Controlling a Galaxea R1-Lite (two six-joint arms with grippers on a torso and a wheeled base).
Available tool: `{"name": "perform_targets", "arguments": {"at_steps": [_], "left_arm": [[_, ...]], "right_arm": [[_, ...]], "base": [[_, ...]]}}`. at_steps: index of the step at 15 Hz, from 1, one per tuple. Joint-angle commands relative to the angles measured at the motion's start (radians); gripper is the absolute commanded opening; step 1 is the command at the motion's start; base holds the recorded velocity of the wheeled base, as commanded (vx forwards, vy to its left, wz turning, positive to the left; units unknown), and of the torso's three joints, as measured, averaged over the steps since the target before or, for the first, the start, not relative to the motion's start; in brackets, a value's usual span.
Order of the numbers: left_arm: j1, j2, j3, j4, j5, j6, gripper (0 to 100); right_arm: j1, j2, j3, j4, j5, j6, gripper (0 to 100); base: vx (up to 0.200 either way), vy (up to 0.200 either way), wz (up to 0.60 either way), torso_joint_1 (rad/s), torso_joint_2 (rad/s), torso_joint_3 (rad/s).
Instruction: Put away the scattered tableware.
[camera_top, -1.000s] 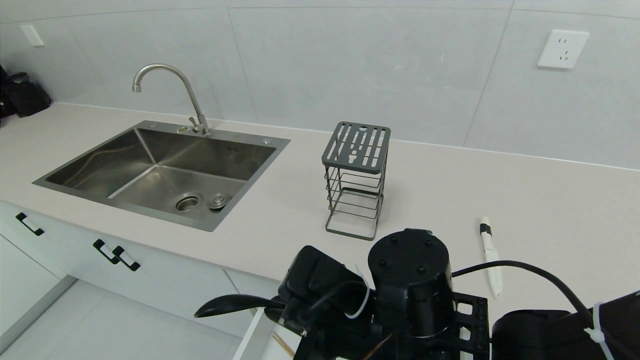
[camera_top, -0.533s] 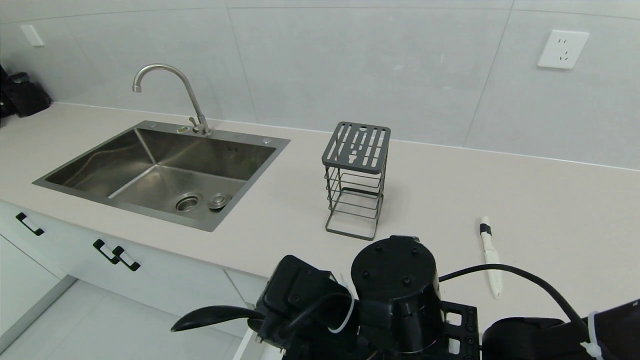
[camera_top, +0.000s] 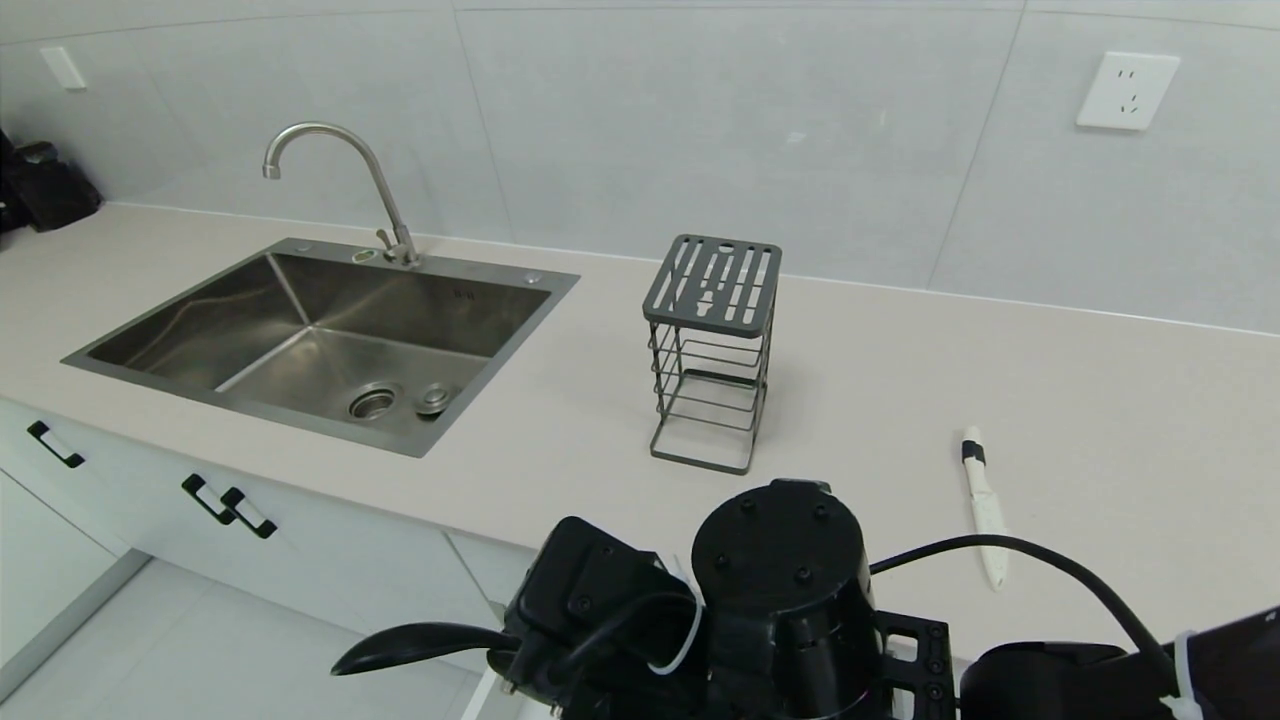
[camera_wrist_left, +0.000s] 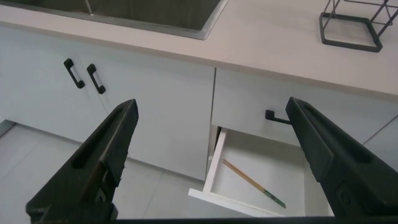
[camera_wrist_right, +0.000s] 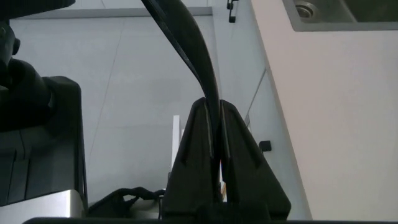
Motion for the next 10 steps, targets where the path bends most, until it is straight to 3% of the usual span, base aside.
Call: {"name": "perform_targets", "arguments": {"at_steps": [1, 10], "left_arm": [[0.0, 0.0, 0.0, 0.001, 0.0, -0.001, 100], [0.0, 0.0, 0.0, 0.0, 0.0, -0.001, 100]], "right_arm": [[-0.001, -0.001, -0.001, -0.002, 0.0, 0.001, 0], [0.038, -0.021, -0.007, 0.003, -0.01, 0.036, 0]], "base": [[0.0, 0.0, 0.0, -0.246, 0.5, 0.237], [0.0, 0.0, 0.0, -0.271, 0.54, 0.265]]}}
